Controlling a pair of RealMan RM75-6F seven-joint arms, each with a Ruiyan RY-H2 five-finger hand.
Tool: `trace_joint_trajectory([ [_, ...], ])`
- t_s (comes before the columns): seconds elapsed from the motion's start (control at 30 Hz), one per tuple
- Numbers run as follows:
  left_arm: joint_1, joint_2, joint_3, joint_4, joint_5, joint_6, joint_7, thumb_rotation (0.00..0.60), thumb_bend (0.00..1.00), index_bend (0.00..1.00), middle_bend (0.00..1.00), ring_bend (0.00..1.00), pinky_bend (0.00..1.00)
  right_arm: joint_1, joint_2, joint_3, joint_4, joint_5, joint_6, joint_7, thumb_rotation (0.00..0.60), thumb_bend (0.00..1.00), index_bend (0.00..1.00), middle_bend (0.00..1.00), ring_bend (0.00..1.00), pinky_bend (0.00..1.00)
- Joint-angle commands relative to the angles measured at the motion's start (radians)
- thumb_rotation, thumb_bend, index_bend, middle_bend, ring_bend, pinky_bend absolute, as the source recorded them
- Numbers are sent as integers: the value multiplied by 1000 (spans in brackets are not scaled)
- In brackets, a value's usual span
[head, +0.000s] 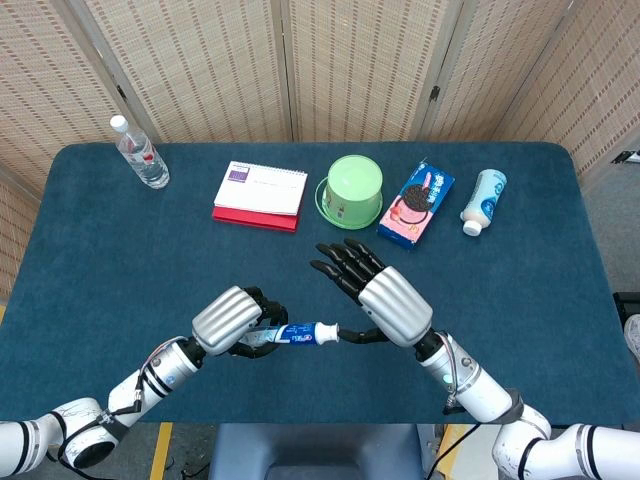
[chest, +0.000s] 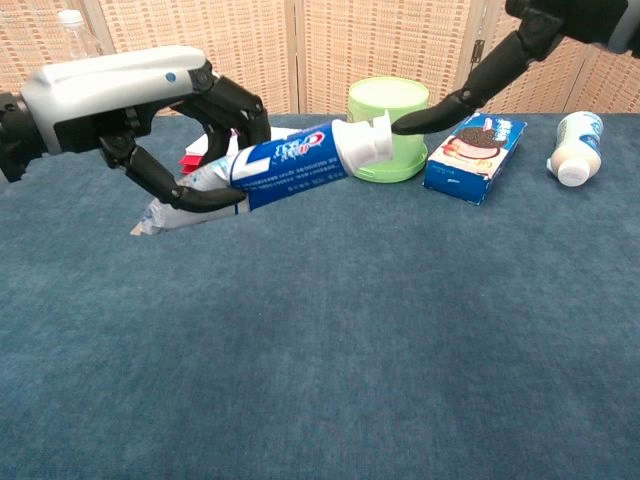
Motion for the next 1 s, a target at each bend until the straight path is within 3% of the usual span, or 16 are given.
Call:
trace_joint_trajectory([
  [0.03, 9, -15, 2, 15, -3, 16, -1, 600, 494, 706, 746, 653, 487, -4, 11, -4, -18, 10, 4, 14, 579, 0, 0, 0, 0, 0],
  [0.2, 35, -44, 5, 55, 8, 70, -39, 600, 494, 701, 749, 659, 496, -16, 58, -17, -56, 34, -1, 58, 566, 0, 0, 0, 0, 0],
  [0.27, 48, -61, 7, 76, 14, 99, -61, 600, 494, 701, 757, 663, 501, -17, 82, -28, -92, 59, -26, 93, 514, 0, 0, 0, 0, 0],
  [0.4, 62, -88, 12, 111, 30, 131, -81, 600, 494, 706, 770, 674, 508, -5, 108, -32, -116, 82, -64, 148, 325, 0, 0, 0, 0, 0],
  [0.47, 64, -97, 13, 123, 38, 140, -80, 600, 494, 706, 771, 675, 508, 0, 100, -28, -112, 85, -63, 150, 284, 0, 0, 0, 0, 0],
  [1.0, 67, -176, -15, 187, 54, 202, -141, 600, 495, 710, 774, 675, 507, 24, 16, -27, -101, 125, -67, 129, 260, 0, 0, 0, 0, 0],
])
